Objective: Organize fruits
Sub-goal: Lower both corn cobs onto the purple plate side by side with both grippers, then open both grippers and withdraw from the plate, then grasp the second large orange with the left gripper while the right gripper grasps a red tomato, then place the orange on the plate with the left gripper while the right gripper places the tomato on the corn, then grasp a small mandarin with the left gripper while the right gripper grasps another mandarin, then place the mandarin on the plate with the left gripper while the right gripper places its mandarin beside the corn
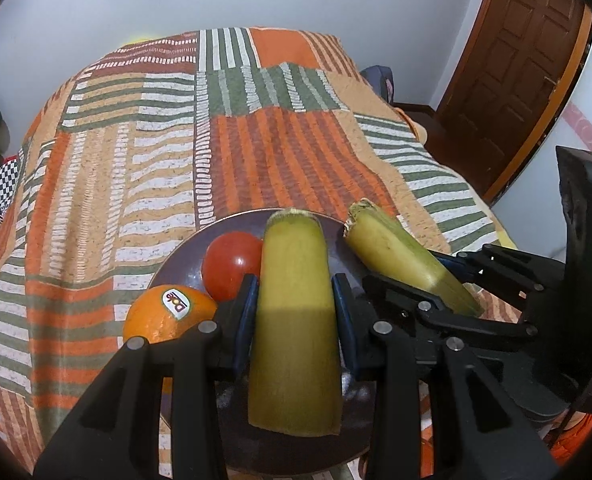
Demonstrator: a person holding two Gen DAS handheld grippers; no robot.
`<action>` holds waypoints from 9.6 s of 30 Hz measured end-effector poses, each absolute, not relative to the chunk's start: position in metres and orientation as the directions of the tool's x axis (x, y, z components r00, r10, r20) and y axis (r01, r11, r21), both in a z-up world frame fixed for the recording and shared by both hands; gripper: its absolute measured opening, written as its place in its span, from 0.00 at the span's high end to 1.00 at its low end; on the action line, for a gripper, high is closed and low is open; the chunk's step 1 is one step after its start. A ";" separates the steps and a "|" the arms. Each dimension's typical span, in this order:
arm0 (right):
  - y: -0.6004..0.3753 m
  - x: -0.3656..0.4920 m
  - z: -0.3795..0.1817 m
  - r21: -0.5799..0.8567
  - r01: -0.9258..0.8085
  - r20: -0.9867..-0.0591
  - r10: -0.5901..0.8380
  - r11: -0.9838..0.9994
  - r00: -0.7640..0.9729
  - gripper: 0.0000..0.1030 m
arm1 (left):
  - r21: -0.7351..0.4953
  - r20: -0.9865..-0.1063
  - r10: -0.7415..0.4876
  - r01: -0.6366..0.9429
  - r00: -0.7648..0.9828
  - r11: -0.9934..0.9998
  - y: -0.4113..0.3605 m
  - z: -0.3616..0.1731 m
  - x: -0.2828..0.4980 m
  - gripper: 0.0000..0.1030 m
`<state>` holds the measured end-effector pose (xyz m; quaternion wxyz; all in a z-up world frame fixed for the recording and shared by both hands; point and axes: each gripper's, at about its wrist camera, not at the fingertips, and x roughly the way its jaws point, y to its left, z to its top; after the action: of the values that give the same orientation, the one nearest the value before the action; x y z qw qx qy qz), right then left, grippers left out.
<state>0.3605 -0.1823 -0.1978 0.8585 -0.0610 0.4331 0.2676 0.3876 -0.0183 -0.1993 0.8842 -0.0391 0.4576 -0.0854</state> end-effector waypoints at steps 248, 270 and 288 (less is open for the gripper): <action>-0.193 0.242 -0.192 0.157 -0.491 -0.735 0.433 0.857 0.522 0.70 | -0.088 -0.783 -0.112 0.069 0.611 0.994 0.072 -0.194 0.260 0.64; -0.200 0.301 -0.161 0.134 -0.494 -0.663 0.449 0.859 0.599 0.70 | -0.085 -0.751 -0.163 0.151 0.640 0.985 0.016 -0.173 0.315 0.64; -0.193 0.341 -0.195 0.147 -0.482 -0.721 0.427 0.864 0.546 0.70 | -0.097 -0.768 -0.165 0.142 0.619 0.985 0.013 -0.193 0.342 0.64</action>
<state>0.3406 -0.1928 -0.1953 0.8784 -0.0342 0.4003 0.2587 0.3420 0.0130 -0.1929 0.8996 -0.0134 0.4281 -0.0852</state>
